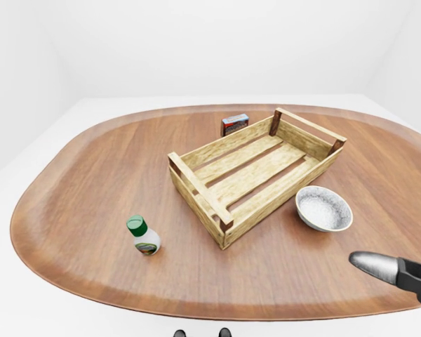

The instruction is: Pick up the salad dressing and put it in the tray.

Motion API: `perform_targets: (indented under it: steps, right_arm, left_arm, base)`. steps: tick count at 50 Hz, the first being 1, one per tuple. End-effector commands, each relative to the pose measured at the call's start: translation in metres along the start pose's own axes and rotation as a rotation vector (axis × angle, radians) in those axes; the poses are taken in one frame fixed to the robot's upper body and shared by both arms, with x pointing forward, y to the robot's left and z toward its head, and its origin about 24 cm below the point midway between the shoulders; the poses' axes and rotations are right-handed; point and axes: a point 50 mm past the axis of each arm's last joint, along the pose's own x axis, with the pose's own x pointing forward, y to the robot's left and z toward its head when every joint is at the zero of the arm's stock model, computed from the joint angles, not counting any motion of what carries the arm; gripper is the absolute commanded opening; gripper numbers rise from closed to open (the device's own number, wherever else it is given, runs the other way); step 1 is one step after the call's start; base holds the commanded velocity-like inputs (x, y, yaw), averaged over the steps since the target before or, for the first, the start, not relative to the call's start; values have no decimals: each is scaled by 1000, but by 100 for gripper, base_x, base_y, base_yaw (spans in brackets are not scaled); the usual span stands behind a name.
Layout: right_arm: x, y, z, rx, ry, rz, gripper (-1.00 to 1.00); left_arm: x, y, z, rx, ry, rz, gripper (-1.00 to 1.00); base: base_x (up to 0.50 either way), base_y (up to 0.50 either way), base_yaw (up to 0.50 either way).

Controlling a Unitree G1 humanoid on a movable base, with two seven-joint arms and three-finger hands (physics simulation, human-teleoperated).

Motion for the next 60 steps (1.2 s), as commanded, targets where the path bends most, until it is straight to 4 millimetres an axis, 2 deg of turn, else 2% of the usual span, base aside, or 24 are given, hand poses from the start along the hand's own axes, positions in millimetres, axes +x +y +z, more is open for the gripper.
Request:
perform_targets:
  steps: [1, 6, 29, 38, 46, 49, 55, 57, 60]
  right_arm:
    - [-5, -15, 7, 170, -57, -85, 100]
    - [-6, -14, 6, 208, -48, -89, 100]
    - [-7, -4, 0, 165, -6, -42, 100]
    - [-6, -7, 2, 208, -15, -66, 100]
    - [-9, -5, 0, 151, 4, -46, 100]
    - [-10, -8, -2, 128, 3, -103, 100]
    - [-10, -11, -3, 130, 0, -123, 100]
    - [-5, 6, -13, -12, 101, -8, 100]
    - [-8, 4, -8, 43, 58, -33, 100]
  left_arm:
    - [0, -3, -1, 3, 2, -7, 100]
    - [0, -3, -1, 3, 2, -8, 100]
    - [-1, -3, -3, 3, 10, -11, 100]
    - [-1, -2, -5, 3, 20, -9, 100]
    - [-1, -1, -3, 3, 12, -7, 100]
    - [-1, -1, -2, 3, 9, -7, 100]
    - [-1, -1, 1, 0, -6, -6, 100]
    - [-1, -2, 2, 1, -11, -7, 100]
    - [-1, -2, 3, 1, -15, -7, 100]
  base:
    - [50, -1, 0]
    - [50, -1, 0]
    - [50, -4, 0]
    - [50, -7, 0]
    - [50, -7, 0]
    - [49, -6, 0]
    - [0, 0, 0]
    - [5, 25, 0]
    - [11, 49, 0]
